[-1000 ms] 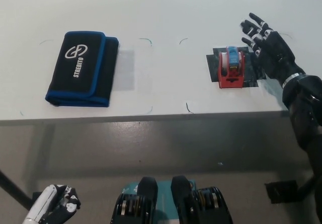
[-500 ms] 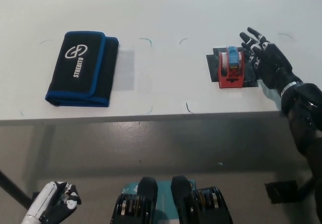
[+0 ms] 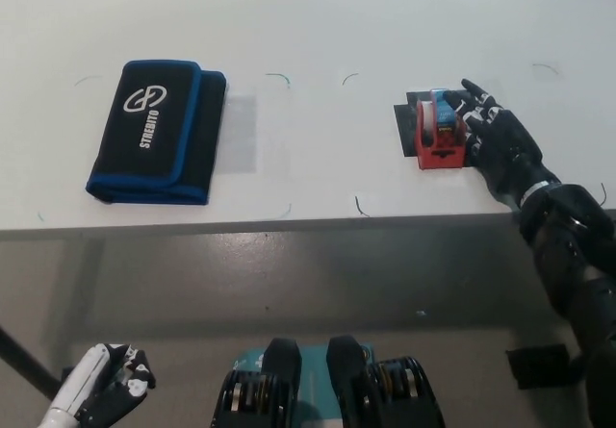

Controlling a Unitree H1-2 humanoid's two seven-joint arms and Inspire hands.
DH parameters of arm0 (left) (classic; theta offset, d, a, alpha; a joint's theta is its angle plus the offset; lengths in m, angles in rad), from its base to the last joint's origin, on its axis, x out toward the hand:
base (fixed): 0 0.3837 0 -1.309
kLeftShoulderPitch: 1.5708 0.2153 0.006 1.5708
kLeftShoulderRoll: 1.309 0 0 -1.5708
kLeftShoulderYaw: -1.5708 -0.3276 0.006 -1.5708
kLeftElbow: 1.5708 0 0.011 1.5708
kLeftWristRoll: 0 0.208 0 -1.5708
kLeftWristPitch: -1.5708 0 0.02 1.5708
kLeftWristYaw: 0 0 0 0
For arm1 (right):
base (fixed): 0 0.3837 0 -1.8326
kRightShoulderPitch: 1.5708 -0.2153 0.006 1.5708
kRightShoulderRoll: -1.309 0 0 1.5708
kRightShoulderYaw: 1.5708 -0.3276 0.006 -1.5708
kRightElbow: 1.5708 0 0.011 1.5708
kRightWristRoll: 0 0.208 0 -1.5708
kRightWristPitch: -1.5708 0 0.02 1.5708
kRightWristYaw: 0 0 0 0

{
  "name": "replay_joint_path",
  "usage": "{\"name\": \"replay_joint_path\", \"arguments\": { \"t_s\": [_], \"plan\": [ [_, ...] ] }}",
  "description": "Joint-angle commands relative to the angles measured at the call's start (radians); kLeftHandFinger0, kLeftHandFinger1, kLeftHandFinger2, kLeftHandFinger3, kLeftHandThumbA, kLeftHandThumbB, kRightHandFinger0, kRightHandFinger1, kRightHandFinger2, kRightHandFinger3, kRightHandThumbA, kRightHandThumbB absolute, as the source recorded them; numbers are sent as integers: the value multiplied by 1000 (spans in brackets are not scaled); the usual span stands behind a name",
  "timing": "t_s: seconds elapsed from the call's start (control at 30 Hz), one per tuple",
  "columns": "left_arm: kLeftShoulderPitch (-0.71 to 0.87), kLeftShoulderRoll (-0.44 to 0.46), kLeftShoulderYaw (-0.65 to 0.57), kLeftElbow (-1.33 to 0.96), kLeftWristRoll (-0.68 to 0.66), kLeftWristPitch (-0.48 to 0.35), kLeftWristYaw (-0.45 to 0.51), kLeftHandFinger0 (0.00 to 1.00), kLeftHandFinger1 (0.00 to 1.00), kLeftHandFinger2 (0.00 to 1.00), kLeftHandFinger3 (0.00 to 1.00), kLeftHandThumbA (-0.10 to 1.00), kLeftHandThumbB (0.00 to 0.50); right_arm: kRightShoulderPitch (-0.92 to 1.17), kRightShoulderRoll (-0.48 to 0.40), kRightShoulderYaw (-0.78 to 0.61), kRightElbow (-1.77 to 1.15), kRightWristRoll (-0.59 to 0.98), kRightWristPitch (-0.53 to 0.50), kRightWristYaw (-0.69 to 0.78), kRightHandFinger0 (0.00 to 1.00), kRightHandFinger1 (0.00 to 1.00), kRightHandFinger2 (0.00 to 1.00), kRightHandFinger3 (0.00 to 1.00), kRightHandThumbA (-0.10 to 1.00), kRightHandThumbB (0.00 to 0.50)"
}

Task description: Use the right hand to move the tape on the right hand side to the notebook on the left hand side

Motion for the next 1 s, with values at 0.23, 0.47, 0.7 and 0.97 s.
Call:
{"name": "replay_joint_path", "arguments": {
  "t_s": [0.23,0.47,0.7,0.97],
  "plan": [
    [25,14,2,-36,0,-20,-4,31,154,394,701,77,192,-21,77,5,30,0,-38,1,1000,1000,1000,1000,1000,458],
    [31,22,-4,-43,-6,-25,-16,76,181,405,703,89,183,-29,147,9,37,-2,-51,-9,1000,1000,1000,1000,1000,460],
    [49,20,-14,-33,-4,-56,-15,43,167,391,683,102,196,-35,197,18,53,-10,-59,-10,1000,1000,1000,1000,1000,442],
    [36,24,-29,-43,9,-36,-23,61,171,394,697,75,180,-61,255,17,50,-2,-66,-9,1000,1000,1000,1000,1000,500]
  ]
}}
